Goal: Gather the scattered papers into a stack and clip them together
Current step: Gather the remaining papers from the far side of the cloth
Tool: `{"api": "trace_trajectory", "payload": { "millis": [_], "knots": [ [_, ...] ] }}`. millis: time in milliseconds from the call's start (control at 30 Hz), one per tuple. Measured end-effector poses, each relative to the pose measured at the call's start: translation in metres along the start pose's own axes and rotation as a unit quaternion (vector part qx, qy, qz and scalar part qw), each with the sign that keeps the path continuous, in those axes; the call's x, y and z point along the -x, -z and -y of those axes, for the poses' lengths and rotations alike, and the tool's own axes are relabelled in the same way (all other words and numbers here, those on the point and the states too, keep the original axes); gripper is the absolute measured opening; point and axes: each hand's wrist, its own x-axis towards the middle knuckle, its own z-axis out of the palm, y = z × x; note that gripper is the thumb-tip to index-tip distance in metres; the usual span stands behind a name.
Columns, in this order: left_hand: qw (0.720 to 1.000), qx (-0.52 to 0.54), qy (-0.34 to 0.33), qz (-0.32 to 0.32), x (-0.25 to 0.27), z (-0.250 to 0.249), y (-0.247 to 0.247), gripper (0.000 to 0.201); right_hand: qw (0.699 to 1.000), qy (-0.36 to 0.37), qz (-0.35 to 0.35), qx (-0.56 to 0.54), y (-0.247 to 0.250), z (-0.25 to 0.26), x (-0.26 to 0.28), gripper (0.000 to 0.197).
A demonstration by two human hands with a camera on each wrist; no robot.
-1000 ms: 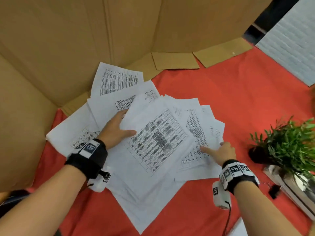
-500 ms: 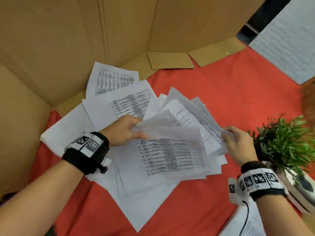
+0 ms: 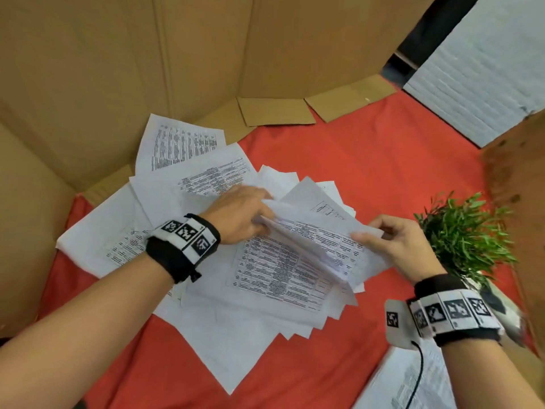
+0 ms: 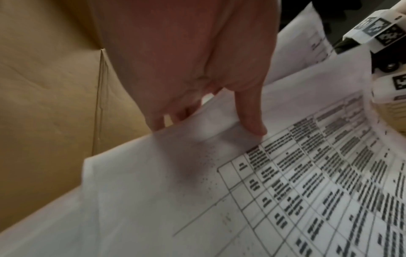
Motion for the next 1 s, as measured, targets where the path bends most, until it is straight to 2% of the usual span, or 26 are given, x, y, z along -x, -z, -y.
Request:
{"api": "trace_trajectory", "payload": {
  "millis": [100, 167, 267, 333, 400, 467, 567, 600, 633, 700, 767, 800, 900, 933, 1000],
  "knots": [
    [0.997, 0.049, 0.045, 0.033, -0.003, 0.001, -0.002, 0.005, 0.998, 0.028, -0.061, -0.011, 0.001, -0.001, 0.000, 0.019],
    [0.993, 0.093, 0.071, 0.034, 0.000, 0.008, -0.007, 0.008, 0.994, 0.020, -0.105, -0.035, 0.007, -0.003, 0.000, 0.012],
    [0.972, 0.201, 0.120, 0.018, 0.009, 0.024, -0.016, 0.014, 0.992, -0.027, -0.101, -0.068, 0.016, -0.009, 0.000, 0.007],
    [0.951, 0.272, 0.146, 0.005, 0.015, 0.036, -0.023, 0.014, 0.992, -0.061, -0.097, -0.046, 0.015, -0.022, 0.000, 0.007],
    [0.920, 0.350, 0.175, -0.009, 0.020, 0.046, -0.032, 0.015, 0.986, -0.125, -0.107, 0.006, 0.003, -0.045, 0.000, 0.025],
    [0.878, 0.422, 0.218, -0.046, 0.022, 0.048, -0.042, 0.031, 0.970, -0.224, -0.098, 0.009, -0.020, -0.067, 0.006, 0.037],
    [0.802, 0.454, 0.364, -0.138, 0.028, 0.049, -0.055, 0.057, 0.944, -0.320, -0.058, -0.053, -0.064, -0.091, 0.019, 0.031],
    [0.781, 0.447, 0.409, -0.153, 0.031, 0.051, -0.058, 0.062, 0.944, -0.319, -0.056, -0.064, -0.078, -0.097, 0.021, 0.029],
    [0.772, 0.441, 0.432, -0.151, 0.035, 0.051, -0.061, 0.060, 0.946, -0.309, -0.061, -0.070, -0.089, -0.103, 0.022, 0.028],
    [0.773, 0.460, 0.423, -0.109, 0.041, 0.053, -0.066, 0.044, 0.959, -0.270, -0.069, -0.050, -0.104, -0.108, 0.020, 0.022],
    [0.764, 0.502, 0.397, -0.076, 0.045, 0.049, -0.069, 0.036, 0.969, -0.243, -0.040, 0.009, -0.111, -0.104, 0.017, 0.008],
    [0.759, 0.518, 0.388, -0.075, 0.047, 0.047, -0.071, 0.037, 0.970, -0.240, -0.021, 0.030, -0.113, -0.103, 0.016, 0.012],
    [0.755, 0.518, 0.383, -0.122, 0.052, 0.051, -0.071, 0.040, 0.963, -0.264, -0.007, 0.055, -0.112, -0.097, 0.011, 0.037],
    [0.752, 0.511, 0.391, -0.143, 0.054, 0.056, -0.070, 0.040, 0.960, -0.269, -0.022, 0.073, -0.108, -0.096, 0.006, 0.044],
    [0.729, 0.517, 0.409, -0.185, 0.063, 0.069, -0.066, 0.036, 0.950, -0.272, -0.086, 0.126, -0.094, -0.095, -0.006, 0.043]
  ]
}}
